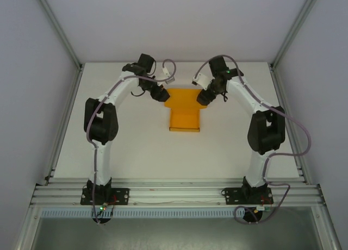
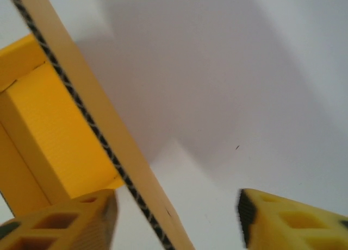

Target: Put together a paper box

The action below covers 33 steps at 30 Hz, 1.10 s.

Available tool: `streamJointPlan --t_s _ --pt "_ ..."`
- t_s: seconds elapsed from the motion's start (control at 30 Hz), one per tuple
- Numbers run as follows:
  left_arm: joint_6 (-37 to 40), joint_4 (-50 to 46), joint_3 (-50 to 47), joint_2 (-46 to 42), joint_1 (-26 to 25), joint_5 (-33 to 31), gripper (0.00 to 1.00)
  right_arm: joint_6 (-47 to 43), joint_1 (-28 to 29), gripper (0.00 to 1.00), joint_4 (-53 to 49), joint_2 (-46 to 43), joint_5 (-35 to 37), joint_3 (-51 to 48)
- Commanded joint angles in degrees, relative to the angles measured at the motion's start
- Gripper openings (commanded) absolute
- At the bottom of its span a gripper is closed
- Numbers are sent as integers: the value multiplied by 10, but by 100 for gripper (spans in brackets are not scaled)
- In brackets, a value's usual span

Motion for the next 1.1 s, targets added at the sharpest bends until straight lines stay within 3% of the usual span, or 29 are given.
streamJointPlan --t_s 0.0,0.17,0.23,0.33,0.5,0.63,0.77,0.87,0.97,1.07 --pt "35 -52 20 6 -17 -20 46 -30 -4 50 -65 7 -4 23" --pt "27 -45 20 4 -26 -32 17 -25 -3 19 -104 27 -8 49" --pt "21 -42 18 -2 -28 -33 5 -25 -3 13 -125 33 -14 62" --pt "2 -26 9 -13 -34 -44 0 -22 -4 8 -134 36 -22 64" --pt "-57 29 -22 -34 -53 -112 0 35 -3 0 -116 36 -24 64" --pt "-159 87 -58 -61 -65 -147 0 229 3 0 -26 10 13 49" --pt "-345 195 -138 -106 -79 -221 0 428 20 0 57 -24 88 4" --pt "-480 273 -203 -130 -81 -199 0 536 40 0 135 -55 112 -54" --pt "-572 373 -261 -152 -92 -219 0 599 63 0 179 -74 146 -85" --pt "-633 383 -254 -142 -101 -266 0 654 73 0 219 -86 148 -107"
